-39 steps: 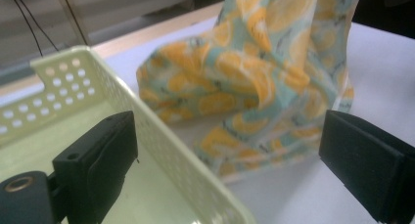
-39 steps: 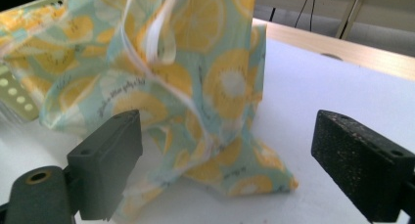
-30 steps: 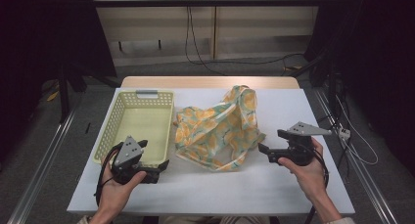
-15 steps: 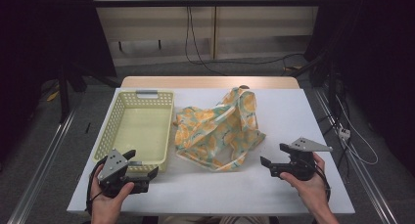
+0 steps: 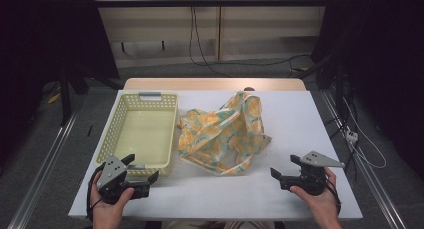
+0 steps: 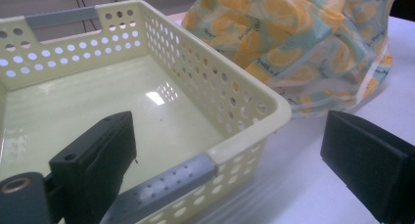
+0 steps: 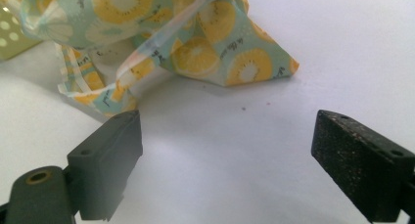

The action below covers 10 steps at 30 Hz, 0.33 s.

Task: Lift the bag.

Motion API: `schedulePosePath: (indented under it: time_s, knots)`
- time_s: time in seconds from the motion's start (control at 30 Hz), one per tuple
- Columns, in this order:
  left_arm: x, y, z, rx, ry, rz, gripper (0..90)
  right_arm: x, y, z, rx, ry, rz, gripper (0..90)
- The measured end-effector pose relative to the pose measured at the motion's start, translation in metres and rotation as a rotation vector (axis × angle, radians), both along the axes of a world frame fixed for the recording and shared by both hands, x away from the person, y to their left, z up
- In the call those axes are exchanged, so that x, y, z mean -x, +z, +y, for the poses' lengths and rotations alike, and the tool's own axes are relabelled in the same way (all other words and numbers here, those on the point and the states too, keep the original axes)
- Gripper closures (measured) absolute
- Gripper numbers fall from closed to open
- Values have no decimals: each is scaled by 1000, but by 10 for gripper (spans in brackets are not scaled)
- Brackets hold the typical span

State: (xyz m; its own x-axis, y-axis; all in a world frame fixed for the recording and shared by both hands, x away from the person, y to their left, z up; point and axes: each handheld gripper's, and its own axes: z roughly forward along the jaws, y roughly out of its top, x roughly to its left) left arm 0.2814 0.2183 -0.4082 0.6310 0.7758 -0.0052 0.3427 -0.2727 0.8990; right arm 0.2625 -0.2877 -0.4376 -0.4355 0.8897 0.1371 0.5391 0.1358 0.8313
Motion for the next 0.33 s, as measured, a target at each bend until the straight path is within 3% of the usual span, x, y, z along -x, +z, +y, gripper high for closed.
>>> schedulePosePath:
  time_s: [0.17, 0.33]
  knots:
    - [-1, 0, 2, 6, 10, -4, 61, -2, -1, -3, -13, -20, -5, 120]
    - [-2, -1, 2, 13, 20, 2, 62, -3, -3, 2, 4, -1, 0, 119]
